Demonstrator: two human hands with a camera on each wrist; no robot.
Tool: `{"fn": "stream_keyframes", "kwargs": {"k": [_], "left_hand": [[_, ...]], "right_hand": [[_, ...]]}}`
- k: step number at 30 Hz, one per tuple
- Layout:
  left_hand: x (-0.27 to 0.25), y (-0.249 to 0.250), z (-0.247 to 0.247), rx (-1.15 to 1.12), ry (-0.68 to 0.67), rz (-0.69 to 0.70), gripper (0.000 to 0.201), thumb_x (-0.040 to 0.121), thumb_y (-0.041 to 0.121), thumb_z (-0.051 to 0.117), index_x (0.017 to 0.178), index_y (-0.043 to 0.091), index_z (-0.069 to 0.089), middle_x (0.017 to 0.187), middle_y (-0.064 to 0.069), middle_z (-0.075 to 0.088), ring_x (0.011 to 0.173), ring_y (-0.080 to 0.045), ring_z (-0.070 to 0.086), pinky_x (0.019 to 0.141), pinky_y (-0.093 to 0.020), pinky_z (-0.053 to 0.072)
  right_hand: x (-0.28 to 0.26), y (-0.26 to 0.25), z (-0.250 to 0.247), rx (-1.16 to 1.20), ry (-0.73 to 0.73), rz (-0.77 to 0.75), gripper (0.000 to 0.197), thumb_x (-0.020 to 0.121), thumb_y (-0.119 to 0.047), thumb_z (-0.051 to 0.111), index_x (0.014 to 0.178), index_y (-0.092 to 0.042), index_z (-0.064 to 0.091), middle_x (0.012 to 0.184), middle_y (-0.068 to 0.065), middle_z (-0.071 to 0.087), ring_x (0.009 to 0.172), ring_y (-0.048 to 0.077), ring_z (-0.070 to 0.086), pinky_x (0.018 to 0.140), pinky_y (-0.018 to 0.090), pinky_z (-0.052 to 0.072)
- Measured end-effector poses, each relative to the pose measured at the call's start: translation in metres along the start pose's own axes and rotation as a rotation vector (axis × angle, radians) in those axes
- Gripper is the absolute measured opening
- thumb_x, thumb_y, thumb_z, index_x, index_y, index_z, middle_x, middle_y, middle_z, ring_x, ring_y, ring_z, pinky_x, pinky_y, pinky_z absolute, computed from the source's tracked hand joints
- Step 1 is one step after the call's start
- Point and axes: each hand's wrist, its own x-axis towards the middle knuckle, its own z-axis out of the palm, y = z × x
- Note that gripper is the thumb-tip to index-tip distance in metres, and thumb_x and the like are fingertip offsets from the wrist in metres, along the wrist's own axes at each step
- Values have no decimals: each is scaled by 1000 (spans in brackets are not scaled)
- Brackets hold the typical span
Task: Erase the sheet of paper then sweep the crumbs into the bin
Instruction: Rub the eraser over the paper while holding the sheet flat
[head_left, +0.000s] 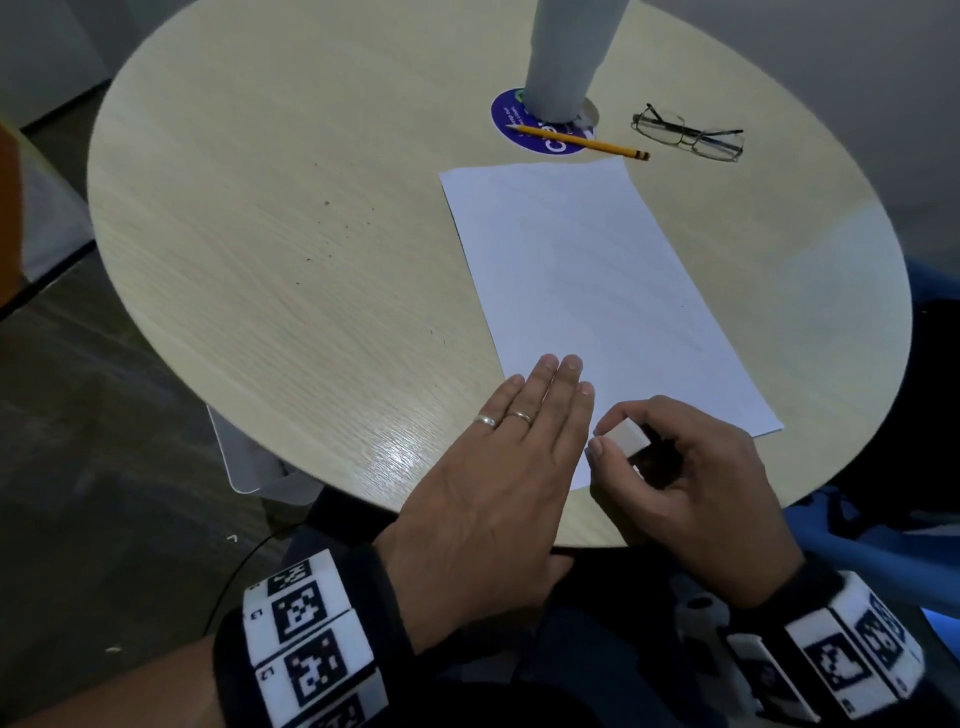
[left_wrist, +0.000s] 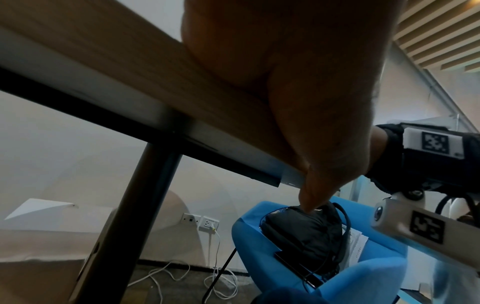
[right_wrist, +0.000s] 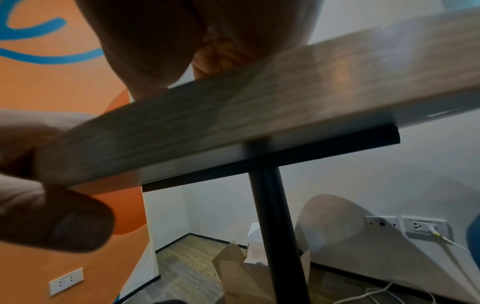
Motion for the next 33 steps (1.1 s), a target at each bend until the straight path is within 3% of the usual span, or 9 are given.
{"fn": "stream_keyframes", "kwargs": {"k": [3, 6, 9, 12, 16, 23, 28, 33], "left_hand": [[3, 3, 0, 13, 1, -5, 124, 90, 71, 52, 160, -8, -13, 168, -29, -22, 159, -40, -17, 131, -51, 1], [3, 5, 1, 1, 2, -5, 122, 92, 70, 49, 159, -8, -17, 166, -30, -26, 158, -41, -20, 130, -51, -1], [2, 5, 1, 2, 11, -8, 127, 89, 70, 56, 159, -8, -16, 167, -30, -24, 158, -41, -18, 130, -51, -3], [2, 4, 0, 3, 7, -5, 128, 87, 69, 61, 160, -8, -12, 168, -30, -20, 159, -41, -15, 131, -50, 0], [2, 4, 1, 6, -1, 8, 129, 86, 67, 63, 161, -7, -10, 169, -29, -18, 160, -40, -13, 131, -49, 0], [1, 3, 1, 7, 8, 27, 125, 86, 68, 59, 162, -6, -7, 170, -28, -17, 160, -39, -12, 131, -50, 6], [-1, -2, 2, -16, 25, 53, 123, 80, 70, 59, 164, -3, 6, 172, -26, -3, 162, -37, -1, 130, -51, 16], [0, -3, 3, -19, 17, 71, 119, 82, 70, 54, 165, -1, 8, 173, -24, -2, 162, -36, -3, 130, -52, 17]], "right_hand": [[-2, 7, -9, -51, 4, 14, 9, 90, -16, 81, 85, -20, 74, 76, -12, 70, 68, 12, 66, 64, 19, 48], [-2, 24, -32, -24, 54, 138, 17, 87, -10, 83, 80, -22, 74, 72, -8, 71, 63, 14, 66, 62, 26, 51], [-2, 13, -28, -81, 64, 48, 12, 88, -17, 85, 85, -23, 75, 79, -11, 73, 71, 13, 67, 69, 22, 50], [-4, 0, -11, -136, 9, -41, 5, 87, -25, 77, 87, -21, 75, 76, -11, 68, 71, 15, 64, 69, 32, 52], [-1, 12, -20, -125, 53, 18, 5, 85, -27, 75, 85, -22, 75, 77, -11, 71, 72, 16, 66, 67, 42, 56], [-1, 4, -2, -174, 44, -15, 5, 90, -30, 72, 90, -25, 72, 76, -14, 63, 73, 12, 59, 68, 37, 53], [-3, 12, -7, -194, -6, -40, 18, 99, -40, 63, 105, -25, 70, 83, -19, 56, 81, 5, 55, 74, 20, 42], [-7, 10, -4, -178, -66, -86, 18, 102, -33, 63, 116, -23, 68, 87, -12, 58, 83, 10, 56, 76, 31, 49]]}}
